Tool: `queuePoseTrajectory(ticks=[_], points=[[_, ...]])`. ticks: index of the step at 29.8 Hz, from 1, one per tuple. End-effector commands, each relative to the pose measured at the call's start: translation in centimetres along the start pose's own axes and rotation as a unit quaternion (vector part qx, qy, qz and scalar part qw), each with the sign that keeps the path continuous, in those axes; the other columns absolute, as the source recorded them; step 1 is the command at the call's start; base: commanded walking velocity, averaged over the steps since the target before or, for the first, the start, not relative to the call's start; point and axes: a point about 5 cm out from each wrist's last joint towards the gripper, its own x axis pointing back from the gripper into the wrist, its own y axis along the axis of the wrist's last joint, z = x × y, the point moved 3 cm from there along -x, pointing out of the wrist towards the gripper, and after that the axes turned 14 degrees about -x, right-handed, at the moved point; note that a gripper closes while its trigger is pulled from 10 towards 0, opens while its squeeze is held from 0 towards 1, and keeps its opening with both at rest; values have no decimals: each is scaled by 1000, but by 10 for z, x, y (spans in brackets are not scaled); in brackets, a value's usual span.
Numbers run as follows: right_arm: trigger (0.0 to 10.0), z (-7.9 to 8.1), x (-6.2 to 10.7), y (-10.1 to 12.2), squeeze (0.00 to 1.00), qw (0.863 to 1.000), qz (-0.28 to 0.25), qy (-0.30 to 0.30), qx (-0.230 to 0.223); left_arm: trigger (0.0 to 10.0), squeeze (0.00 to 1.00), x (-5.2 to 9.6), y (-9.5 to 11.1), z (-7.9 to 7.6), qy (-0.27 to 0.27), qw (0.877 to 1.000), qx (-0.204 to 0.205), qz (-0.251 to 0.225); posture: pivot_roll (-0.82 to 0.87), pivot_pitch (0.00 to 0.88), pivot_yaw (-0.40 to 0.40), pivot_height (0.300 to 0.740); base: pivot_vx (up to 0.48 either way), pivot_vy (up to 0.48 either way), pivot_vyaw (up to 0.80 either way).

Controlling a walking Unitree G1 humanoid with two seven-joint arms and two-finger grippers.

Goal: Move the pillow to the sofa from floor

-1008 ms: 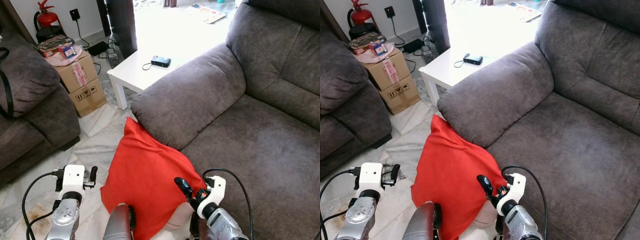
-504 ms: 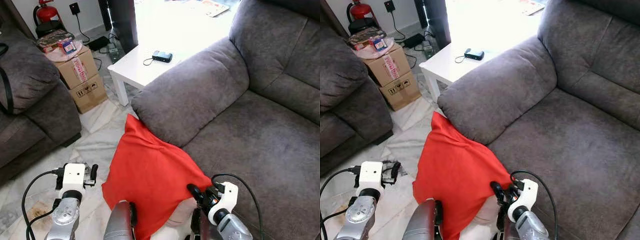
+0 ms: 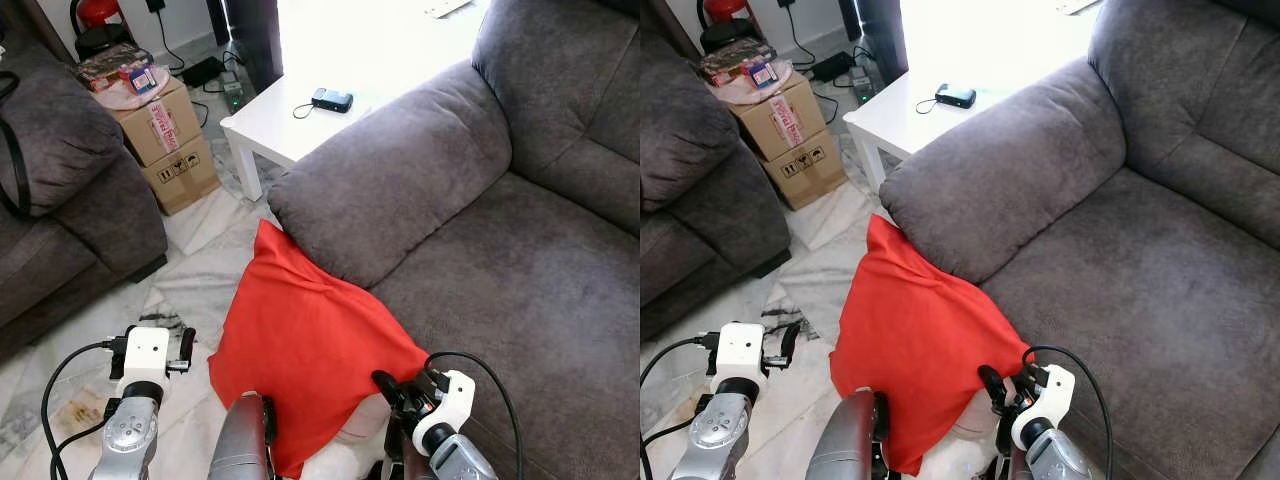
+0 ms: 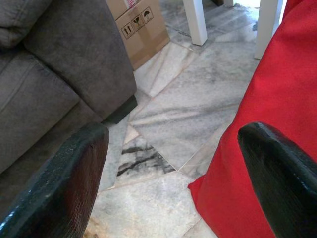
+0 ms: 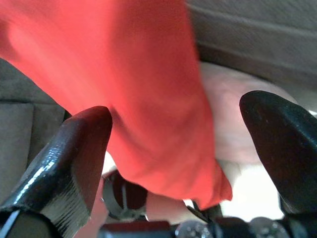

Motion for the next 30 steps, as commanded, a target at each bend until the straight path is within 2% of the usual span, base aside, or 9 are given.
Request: queuePoseTrajectory(ticks=[1,10,17,23,24,25,26,30], points=[[10000,2,-2,-4,0,1000,0,-4,-8,10000,0,4,-4,-2,-8,1000,-4,8,206,225,39,616,0,0,0],[10000,19,-12,6,0,1000,-12,22,-1,10000,0,6,-4,-3,-9,1000,-3,6,213,238,39,616,0,0,0],[10000,19,-13,12,0,999,-24,7,31,10000,0,9,-4,-3,-8,1000,-7,5,222,245,34,616,0,0,0],[10000,24,-17,19,0,999,-40,6,33,10000,0,10,-3,-3,-7,1000,-9,3,221,249,32,616,0,0,0],[9059,26,-17,19,0,999,-41,9,33,10000,0,10,-3,-3,-7,1000,-10,3,221,249,32,616,0,0,0],[3412,28,-18,20,0,999,-41,13,33,10000,0,10,-3,-3,-7,1000,-10,3,221,250,31,616,0,0,0],[0,29,-18,20,0,999,-41,17,31,10000,0,10,-3,-3,-7,1000,-10,3,221,250,30,616,0,0,0],[0,31,-19,19,0,998,-43,24,31,10000,0,10,-3,-4,-7,1000,-9,3,221,251,29,616,0,0,0]])
